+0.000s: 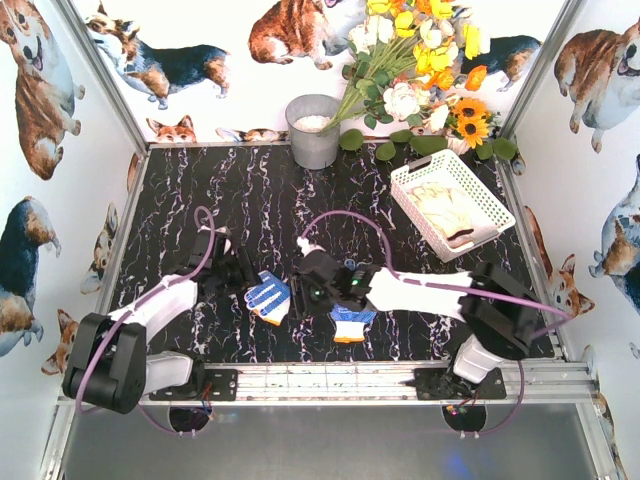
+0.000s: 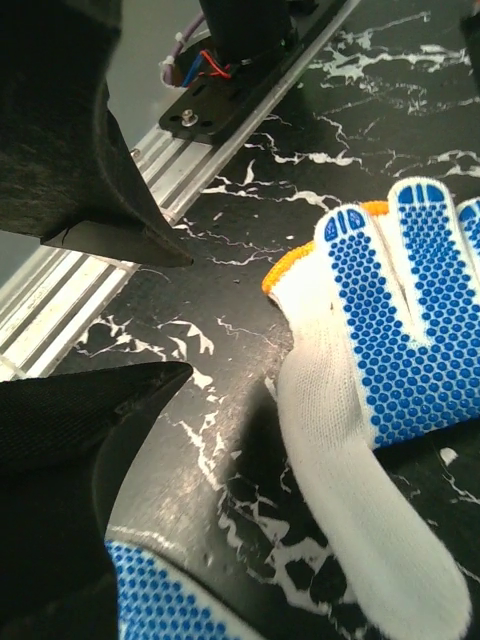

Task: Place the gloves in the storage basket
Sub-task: Turn over the glove at the center of the board, then adjust the glove at the center of the board.

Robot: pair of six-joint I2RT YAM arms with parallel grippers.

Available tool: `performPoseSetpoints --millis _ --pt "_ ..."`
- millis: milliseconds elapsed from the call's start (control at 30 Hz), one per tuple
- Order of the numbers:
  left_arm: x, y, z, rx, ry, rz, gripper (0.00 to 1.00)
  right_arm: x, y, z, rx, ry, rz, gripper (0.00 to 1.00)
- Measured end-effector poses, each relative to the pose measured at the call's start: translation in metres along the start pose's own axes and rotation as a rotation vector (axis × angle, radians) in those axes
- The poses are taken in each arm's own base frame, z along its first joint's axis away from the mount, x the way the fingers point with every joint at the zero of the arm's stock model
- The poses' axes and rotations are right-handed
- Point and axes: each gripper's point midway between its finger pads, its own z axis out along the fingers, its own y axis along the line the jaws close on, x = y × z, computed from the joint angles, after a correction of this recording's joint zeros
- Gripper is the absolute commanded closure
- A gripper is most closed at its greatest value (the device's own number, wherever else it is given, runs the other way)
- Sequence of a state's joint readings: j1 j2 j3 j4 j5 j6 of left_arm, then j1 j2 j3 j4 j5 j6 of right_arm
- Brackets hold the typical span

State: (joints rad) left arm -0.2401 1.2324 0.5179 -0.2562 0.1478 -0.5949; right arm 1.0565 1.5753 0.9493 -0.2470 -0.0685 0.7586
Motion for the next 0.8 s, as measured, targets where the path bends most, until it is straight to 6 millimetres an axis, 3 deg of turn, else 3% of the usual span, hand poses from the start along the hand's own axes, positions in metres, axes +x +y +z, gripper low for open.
performPoseSetpoints --millis 267,800 --pt "0.000 -0.015 0.006 0.135 0.001 -0.039 0.51 0.022 0.000 0.037 -0.001 0.098 0.133 0.54" --pt "0.013 -0.018 0.011 0.174 0.045 -0.068 0.89 0.019 0.018 0.067 -0.028 0.130 0.356 0.57"
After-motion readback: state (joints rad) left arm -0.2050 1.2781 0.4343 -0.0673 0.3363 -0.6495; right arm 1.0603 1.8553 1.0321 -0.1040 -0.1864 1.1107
